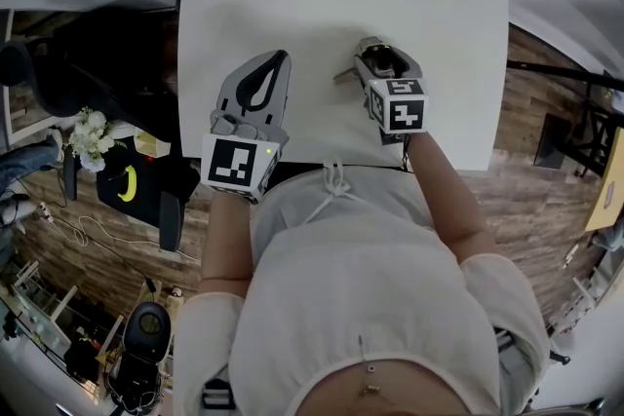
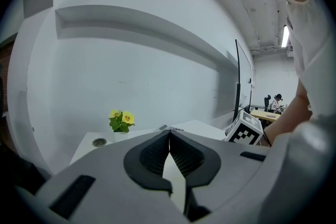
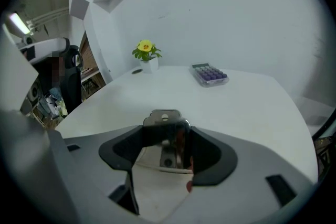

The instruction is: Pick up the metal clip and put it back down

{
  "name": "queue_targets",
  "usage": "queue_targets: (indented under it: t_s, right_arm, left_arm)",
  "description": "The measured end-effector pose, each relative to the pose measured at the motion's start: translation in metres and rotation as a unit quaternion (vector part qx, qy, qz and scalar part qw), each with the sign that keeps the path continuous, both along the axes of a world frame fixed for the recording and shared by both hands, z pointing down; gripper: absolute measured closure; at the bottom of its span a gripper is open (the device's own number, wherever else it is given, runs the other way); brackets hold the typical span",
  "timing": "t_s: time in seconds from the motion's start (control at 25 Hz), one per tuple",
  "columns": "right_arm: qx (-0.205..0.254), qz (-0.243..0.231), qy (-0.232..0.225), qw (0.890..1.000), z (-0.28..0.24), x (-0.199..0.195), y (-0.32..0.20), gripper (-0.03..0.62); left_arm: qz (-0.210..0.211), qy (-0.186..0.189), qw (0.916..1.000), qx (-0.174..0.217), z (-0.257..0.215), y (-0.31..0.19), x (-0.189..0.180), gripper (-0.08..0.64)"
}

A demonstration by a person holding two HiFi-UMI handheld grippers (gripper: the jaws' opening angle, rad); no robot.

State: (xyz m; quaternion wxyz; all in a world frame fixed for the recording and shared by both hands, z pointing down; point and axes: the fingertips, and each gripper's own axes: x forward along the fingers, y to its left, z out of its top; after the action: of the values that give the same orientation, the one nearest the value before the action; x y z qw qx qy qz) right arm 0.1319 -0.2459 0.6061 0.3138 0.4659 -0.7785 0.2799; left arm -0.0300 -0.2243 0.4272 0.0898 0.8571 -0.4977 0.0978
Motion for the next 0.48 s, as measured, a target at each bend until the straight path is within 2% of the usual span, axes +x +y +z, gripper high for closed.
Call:
queue_targets:
  t_s: [0.28, 0.48]
  right_arm:
    - [0.081, -0.003, -0.011, 0.997, -0.060, 0.010, -0.009, 0.305]
    - [0.167, 0.011, -0.042, 0.985, -0.127, 0.022, -0.013, 0.305]
  left_arm:
    - [0.010, -0.004, 0.9997, 0.023, -0.031, -0.003, 0.005, 0.541]
    - [0.012, 0.000, 0.9982, 0.059, -0.062, -0.006, 0.011, 0.541]
